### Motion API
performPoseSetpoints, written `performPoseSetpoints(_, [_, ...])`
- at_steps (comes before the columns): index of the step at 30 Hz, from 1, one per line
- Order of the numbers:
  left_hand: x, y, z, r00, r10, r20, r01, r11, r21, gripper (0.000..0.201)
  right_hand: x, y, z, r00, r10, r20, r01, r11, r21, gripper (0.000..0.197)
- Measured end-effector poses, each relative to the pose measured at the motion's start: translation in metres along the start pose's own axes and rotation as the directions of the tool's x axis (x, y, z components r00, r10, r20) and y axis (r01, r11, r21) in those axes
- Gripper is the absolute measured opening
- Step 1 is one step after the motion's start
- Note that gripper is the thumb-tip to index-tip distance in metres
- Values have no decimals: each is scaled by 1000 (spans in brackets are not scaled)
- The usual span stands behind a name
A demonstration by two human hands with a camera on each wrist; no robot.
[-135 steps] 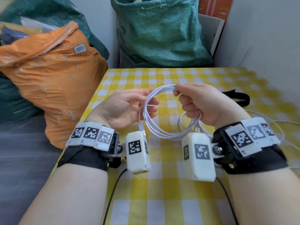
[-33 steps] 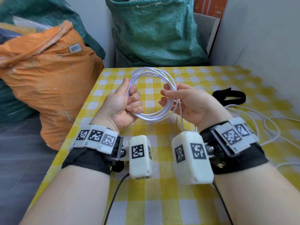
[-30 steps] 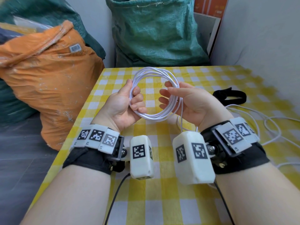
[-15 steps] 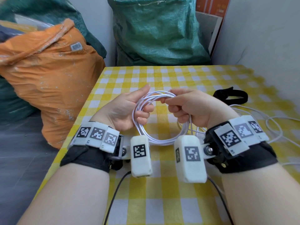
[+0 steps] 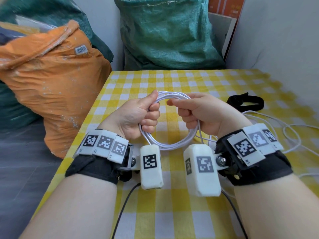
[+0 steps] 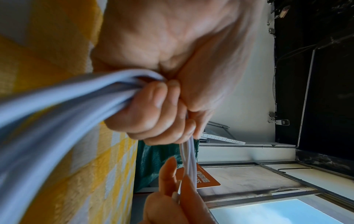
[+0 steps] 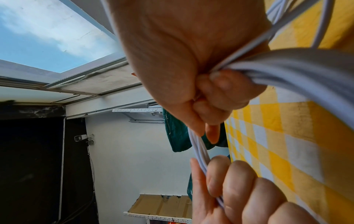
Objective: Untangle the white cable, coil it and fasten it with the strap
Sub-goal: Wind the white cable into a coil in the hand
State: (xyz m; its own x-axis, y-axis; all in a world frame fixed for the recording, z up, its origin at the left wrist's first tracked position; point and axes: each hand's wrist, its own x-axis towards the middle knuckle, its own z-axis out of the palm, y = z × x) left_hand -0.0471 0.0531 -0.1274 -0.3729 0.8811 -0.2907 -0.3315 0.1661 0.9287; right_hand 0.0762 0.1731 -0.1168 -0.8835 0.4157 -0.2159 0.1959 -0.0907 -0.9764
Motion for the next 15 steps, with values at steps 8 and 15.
performPoseSetpoints(8, [-1, -3, 4, 996, 90, -14, -89, 993, 81, 28, -4, -2, -1, 998, 52, 25, -48, 987, -156, 12])
performPoseSetpoints(15, [-5, -4, 7, 990, 35, 135, -68, 965, 251, 33, -6, -2, 1, 993, 96, 63, -73, 952, -298, 9])
